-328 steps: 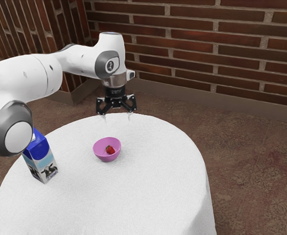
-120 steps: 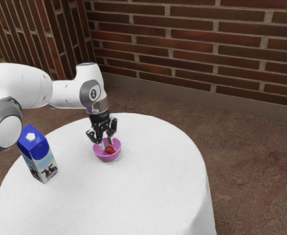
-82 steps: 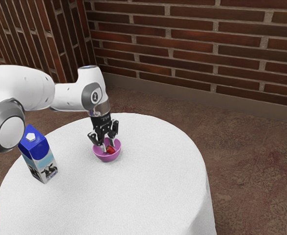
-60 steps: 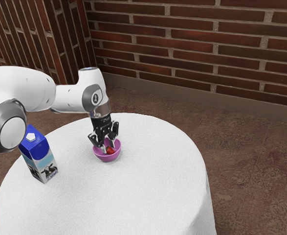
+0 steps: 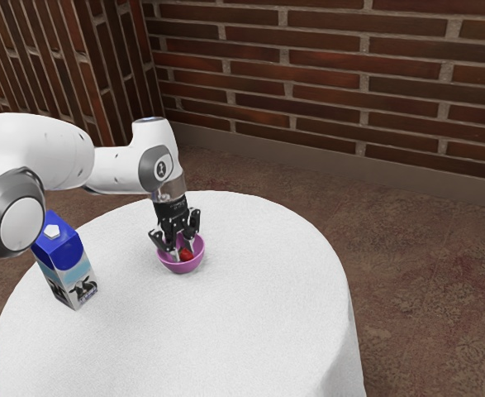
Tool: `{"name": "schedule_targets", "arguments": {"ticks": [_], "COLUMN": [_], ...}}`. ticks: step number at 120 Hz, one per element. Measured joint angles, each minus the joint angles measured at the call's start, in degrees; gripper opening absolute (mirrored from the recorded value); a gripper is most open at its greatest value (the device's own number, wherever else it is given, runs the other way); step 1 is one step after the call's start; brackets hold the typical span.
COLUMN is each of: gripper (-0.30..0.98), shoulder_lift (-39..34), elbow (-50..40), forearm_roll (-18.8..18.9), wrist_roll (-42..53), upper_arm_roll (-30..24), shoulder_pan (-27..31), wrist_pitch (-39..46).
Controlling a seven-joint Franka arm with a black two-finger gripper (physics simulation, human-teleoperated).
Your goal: Take strawberry from the bowl
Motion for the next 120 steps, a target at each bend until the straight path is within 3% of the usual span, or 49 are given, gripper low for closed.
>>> {"name": "schedule_targets", "arguments": {"ticks": [54,78,92,120], "gripper": [0.09,0.06,0.04,0.43], "shoulder_lift": [-3.8,-5.1,-1.9,-2.9], "elbow": [0.0,1.2,1.3,1.2], "forearm_roll": [0.8,1.4,1.2,1.5], "wrist_roll": [-0.4,-1.0,-1.3,-1.3], "upper_arm_roll": [-0.4,-0.5,-1.1,-2.8], "shoulder_pan": [0.5,-11.7,-13.5,-13.2], "wrist_pitch": [-1.3,-1.8,-0.9,0.2]}}
